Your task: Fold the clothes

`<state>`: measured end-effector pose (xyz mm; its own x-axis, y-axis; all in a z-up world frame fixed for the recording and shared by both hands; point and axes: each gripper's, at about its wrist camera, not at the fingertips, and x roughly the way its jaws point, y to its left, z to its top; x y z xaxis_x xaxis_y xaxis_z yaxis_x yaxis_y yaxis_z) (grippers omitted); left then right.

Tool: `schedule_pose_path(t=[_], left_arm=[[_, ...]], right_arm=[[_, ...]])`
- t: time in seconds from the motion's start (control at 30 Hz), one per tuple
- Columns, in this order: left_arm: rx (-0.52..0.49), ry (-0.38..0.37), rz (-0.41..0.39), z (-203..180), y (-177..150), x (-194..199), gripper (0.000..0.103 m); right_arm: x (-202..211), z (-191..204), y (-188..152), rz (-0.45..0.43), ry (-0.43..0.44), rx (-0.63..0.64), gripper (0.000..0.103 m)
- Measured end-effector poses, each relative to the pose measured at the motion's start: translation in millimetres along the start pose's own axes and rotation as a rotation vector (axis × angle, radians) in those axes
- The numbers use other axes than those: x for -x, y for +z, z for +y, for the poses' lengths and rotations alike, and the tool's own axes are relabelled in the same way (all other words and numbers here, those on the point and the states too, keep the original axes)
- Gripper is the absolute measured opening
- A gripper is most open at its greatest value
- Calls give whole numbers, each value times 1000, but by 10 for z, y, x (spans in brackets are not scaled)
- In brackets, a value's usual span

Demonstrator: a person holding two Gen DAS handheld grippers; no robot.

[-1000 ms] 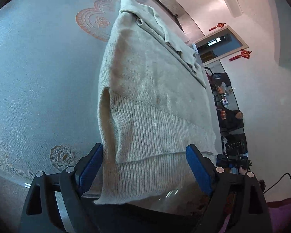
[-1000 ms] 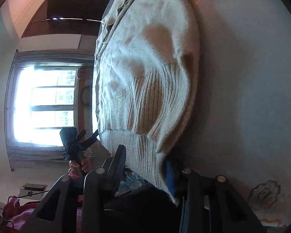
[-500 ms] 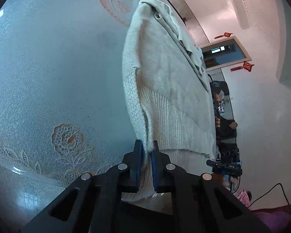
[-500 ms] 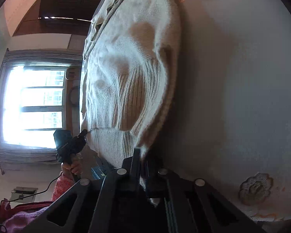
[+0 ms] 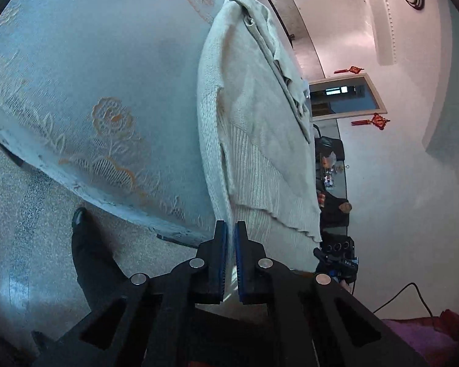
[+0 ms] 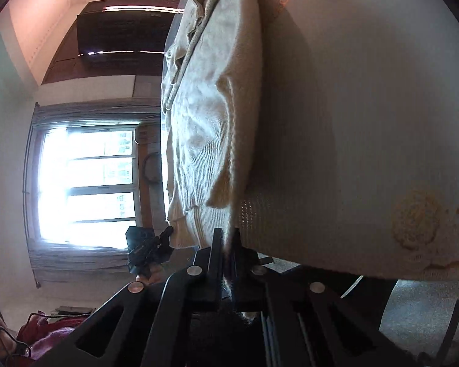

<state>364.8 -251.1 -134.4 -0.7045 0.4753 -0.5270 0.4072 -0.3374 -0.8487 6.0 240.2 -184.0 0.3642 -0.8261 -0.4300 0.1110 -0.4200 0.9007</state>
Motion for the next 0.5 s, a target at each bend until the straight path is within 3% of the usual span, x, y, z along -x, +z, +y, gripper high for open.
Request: schedule_pose_path(t=[0.13,0.3,0.37,0.4,0.5], left_arm=[[28,-18,-39,37,-63,145,6],[42,36,-65,130,45,68,7],[69,59,-63,170,125,31,14],[81,53,-62,167,176,25,15],[52,74,-88,75,357,77,43]], right_arm=[[173,-53,-84,-5,21,-17,2],[133,-125,85,-33,-89,19,6],[111,-154,160,-45,-136,35,21],[104,-143,202,-49,-150,47,23],[92,-46,327,-43,-186,97,31]])
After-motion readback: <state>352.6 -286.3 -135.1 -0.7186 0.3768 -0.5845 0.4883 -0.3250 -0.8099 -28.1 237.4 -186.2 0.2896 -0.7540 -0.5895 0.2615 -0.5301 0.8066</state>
